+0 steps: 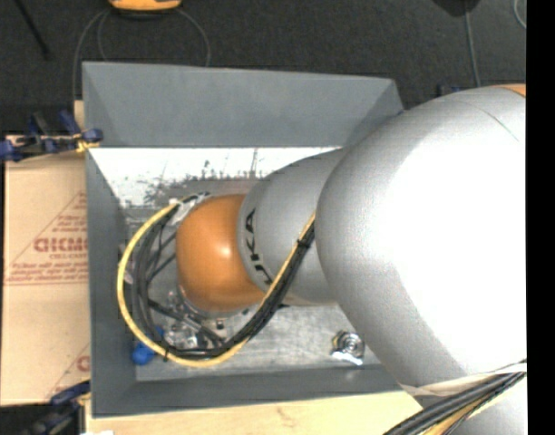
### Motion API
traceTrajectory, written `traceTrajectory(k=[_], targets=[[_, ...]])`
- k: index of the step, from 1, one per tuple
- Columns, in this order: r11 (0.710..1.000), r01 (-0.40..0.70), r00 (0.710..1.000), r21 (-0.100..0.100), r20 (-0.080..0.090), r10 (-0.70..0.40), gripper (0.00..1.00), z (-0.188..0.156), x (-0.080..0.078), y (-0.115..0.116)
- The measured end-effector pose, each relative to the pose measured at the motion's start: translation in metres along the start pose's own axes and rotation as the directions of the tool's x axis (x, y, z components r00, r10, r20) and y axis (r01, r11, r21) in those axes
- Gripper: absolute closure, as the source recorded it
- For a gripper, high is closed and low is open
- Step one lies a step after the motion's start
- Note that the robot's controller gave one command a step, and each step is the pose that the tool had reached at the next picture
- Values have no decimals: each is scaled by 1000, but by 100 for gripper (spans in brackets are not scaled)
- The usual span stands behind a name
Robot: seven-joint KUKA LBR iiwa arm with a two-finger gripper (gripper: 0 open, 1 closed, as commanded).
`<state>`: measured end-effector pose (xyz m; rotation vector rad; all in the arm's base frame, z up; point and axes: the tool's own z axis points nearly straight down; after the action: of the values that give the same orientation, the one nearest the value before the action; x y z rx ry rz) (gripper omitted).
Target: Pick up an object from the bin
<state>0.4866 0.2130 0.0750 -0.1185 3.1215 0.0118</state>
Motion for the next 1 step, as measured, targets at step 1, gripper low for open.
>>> traceTrajectory(k=[1], targets=[[1000, -8, 1000, 3, -12, 8, 100, -45, 0, -4]])
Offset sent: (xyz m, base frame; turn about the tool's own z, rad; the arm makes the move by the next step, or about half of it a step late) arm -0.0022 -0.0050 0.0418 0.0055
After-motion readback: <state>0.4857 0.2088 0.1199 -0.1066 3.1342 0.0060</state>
